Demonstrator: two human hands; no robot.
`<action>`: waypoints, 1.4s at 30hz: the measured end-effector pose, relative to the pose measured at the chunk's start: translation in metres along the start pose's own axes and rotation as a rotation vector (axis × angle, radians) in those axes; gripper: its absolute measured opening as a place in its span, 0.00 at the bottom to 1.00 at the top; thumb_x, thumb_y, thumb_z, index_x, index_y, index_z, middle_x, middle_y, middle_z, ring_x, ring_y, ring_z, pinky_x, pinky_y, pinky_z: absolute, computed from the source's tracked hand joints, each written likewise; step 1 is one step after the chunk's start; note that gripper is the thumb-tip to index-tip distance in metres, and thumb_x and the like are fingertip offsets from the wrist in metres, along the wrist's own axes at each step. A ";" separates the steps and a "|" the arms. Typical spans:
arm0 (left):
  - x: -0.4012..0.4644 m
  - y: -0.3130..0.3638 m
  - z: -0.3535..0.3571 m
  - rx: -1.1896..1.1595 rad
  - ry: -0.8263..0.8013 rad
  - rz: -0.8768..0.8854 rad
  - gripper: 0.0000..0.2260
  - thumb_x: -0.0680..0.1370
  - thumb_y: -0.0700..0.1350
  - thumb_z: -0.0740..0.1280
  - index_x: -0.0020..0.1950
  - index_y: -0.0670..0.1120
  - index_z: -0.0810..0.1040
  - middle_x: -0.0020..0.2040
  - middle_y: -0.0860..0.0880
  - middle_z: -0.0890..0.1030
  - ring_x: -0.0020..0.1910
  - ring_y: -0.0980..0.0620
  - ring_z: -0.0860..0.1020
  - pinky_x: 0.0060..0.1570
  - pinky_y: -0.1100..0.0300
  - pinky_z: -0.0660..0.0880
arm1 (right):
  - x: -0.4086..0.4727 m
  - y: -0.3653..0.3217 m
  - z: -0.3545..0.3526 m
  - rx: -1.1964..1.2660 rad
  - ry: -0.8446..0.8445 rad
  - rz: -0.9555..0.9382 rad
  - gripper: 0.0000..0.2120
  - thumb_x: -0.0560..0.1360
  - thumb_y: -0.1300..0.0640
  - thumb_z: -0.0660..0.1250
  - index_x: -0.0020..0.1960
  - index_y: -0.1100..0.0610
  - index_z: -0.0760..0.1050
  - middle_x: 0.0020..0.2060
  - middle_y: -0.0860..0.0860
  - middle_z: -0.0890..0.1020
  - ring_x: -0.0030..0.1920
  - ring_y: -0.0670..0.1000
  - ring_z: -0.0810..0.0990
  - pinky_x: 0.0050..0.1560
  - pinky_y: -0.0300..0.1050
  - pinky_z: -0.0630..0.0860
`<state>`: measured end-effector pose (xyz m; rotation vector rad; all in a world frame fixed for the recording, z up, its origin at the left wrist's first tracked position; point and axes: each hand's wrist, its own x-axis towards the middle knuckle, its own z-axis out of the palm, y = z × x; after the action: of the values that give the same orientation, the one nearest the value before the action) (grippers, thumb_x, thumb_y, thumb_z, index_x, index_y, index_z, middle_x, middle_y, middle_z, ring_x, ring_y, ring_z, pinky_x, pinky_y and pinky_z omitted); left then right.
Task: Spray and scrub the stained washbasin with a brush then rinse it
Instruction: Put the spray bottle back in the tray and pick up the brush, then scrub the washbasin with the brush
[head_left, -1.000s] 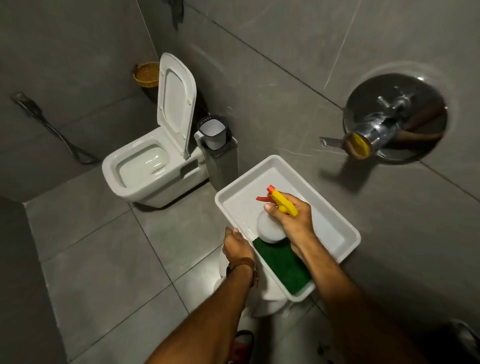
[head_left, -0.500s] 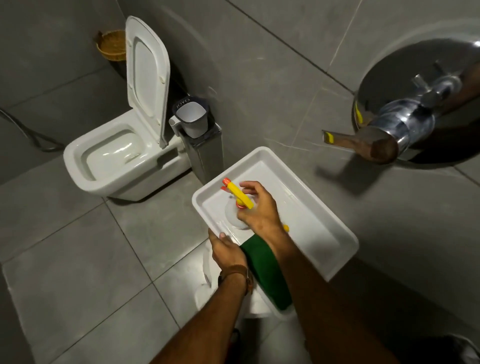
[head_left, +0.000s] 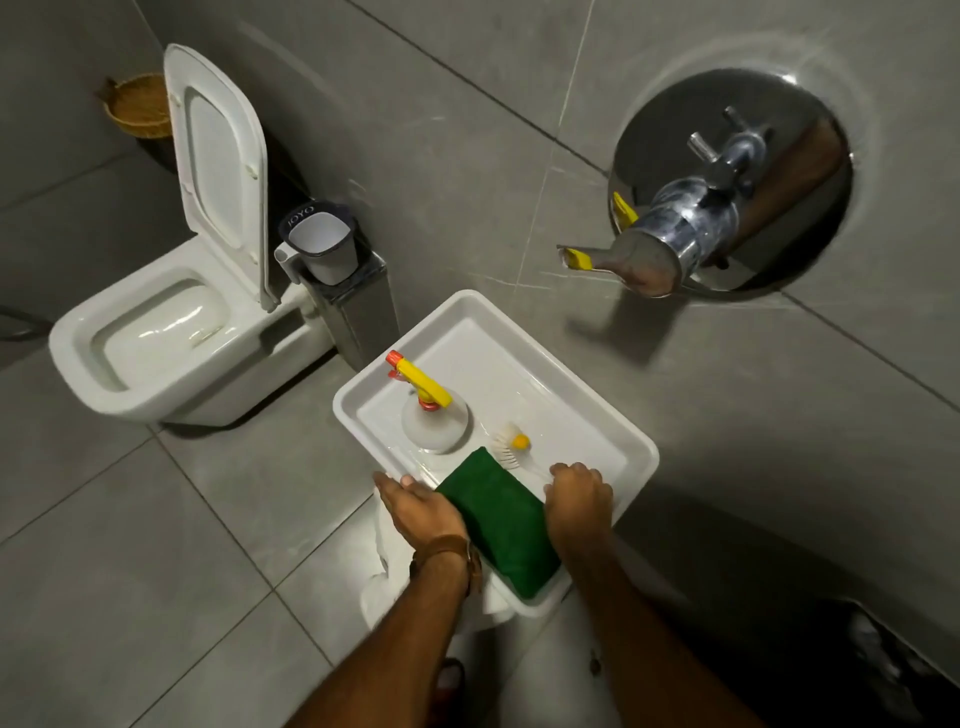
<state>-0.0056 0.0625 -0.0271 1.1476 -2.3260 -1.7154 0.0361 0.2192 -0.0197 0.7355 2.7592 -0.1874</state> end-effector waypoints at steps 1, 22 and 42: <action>-0.005 -0.002 -0.001 0.002 -0.003 0.021 0.22 0.84 0.42 0.52 0.78 0.37 0.57 0.77 0.39 0.63 0.75 0.40 0.63 0.74 0.52 0.58 | -0.001 -0.002 -0.002 -0.025 0.000 0.003 0.10 0.82 0.58 0.63 0.60 0.52 0.79 0.55 0.51 0.83 0.57 0.53 0.80 0.56 0.48 0.75; -0.313 0.033 -0.045 0.040 -0.707 0.655 0.22 0.82 0.46 0.54 0.75 0.39 0.66 0.74 0.42 0.68 0.74 0.46 0.66 0.71 0.62 0.59 | -0.228 0.166 -0.150 0.641 0.197 0.271 0.10 0.78 0.50 0.65 0.56 0.50 0.82 0.51 0.53 0.87 0.55 0.59 0.84 0.51 0.50 0.81; -0.465 -0.049 -0.087 0.110 -0.797 0.581 0.21 0.84 0.49 0.54 0.73 0.41 0.69 0.71 0.42 0.73 0.70 0.44 0.71 0.67 0.60 0.63 | -0.416 0.305 -0.122 0.793 0.496 0.611 0.09 0.78 0.56 0.65 0.53 0.53 0.82 0.49 0.55 0.88 0.53 0.61 0.84 0.48 0.49 0.78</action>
<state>0.3963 0.2506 0.1441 -0.3247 -2.7455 -2.0090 0.5073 0.3114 0.2051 2.0000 2.6577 -1.1205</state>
